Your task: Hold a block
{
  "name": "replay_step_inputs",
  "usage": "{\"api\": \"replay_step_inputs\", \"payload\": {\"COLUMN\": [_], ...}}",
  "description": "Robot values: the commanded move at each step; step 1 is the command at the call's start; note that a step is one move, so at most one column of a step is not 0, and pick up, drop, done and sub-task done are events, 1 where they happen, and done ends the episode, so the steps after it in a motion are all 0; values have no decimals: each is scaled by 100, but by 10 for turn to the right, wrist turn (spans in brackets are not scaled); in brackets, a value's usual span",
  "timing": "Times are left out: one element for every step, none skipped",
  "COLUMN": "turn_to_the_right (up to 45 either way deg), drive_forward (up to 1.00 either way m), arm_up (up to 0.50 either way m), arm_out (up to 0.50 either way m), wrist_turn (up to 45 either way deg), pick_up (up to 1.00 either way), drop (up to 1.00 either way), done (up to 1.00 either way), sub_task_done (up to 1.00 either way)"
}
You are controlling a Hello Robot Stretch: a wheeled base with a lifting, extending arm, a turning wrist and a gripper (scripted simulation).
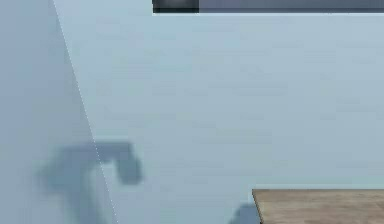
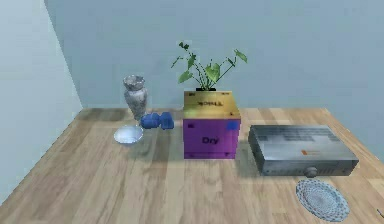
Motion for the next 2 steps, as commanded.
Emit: {"api": "replay_step_inputs", "payload": {"turn_to_the_right": [0, 0], "drive_forward": [0, 0], "arm_up": [50, 22], "arm_out": [0, 0], "wrist_turn": [0, 0], "pick_up": [0, 0], "drop": [0, 0], "done": [0, 0], "sub_task_done": [0, 0]}}
